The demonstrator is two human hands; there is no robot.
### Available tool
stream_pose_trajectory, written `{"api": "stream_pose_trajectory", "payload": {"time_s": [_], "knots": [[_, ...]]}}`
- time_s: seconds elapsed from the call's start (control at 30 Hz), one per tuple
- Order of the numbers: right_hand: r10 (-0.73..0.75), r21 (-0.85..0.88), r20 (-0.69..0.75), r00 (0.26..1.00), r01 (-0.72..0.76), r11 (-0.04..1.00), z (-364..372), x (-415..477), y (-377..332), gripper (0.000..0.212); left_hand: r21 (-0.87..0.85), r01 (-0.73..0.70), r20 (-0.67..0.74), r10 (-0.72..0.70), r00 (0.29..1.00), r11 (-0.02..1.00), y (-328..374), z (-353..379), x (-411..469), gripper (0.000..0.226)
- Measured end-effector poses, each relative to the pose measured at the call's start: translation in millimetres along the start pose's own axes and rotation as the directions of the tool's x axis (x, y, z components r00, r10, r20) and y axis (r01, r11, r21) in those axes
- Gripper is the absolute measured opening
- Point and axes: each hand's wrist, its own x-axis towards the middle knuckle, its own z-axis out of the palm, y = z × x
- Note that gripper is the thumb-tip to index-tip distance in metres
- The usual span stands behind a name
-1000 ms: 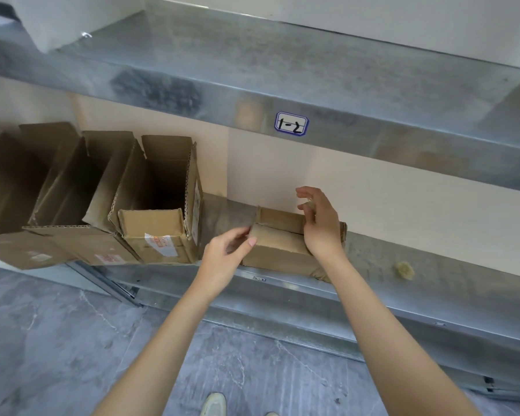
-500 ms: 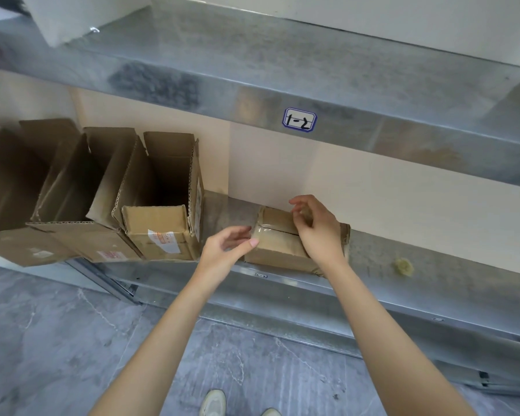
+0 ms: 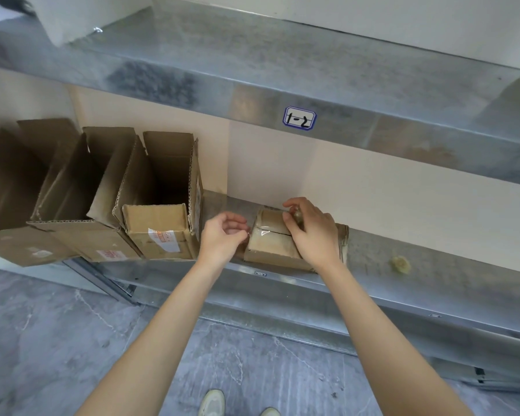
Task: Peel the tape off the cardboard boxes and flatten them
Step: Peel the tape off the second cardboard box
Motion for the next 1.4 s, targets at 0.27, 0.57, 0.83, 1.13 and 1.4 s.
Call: {"api": "stream_pose_trajectory", "payload": {"time_s": [0.27, 0.57, 0.83, 1.13, 1.4], "knots": [[0.031, 0.002, 0.052, 0.998, -0.032, 1.000, -1.8, 9.7, 2.5, 0.017, 0.044, -0.327, -0.072, 0.330, 0.941, 0.944, 30.5, -13.6, -10.1, 0.025], [0.033, 0.006, 0.055, 0.998, -0.033, 0.999, -0.7, 8.9, 2.7, 0.017, 0.073, -0.299, -0.100, 0.306, 0.947, 0.951, 41.5, -16.3, -11.3, 0.018], [0.030, 0.002, 0.050, 0.998, -0.031, 1.000, -0.8, 9.2, 0.8, 0.017, 0.274, -0.190, -0.024, 0.205, 0.979, 0.943, 23.6, -7.9, -4.0, 0.015], [0.048, -0.053, 0.113, 0.992, -0.043, 0.998, -3.7, 14.6, -2.6, 0.038, 0.354, -0.359, 0.085, 0.352, 0.932, 0.864, 26.1, -9.2, -0.5, 0.011], [0.068, -0.065, 0.113, 0.991, -0.061, 0.996, -0.2, 21.8, 1.0, 0.024, 0.399, -0.507, 0.053, 0.533, 0.845, 0.764, 22.1, -5.8, -2.9, 0.012]]}}
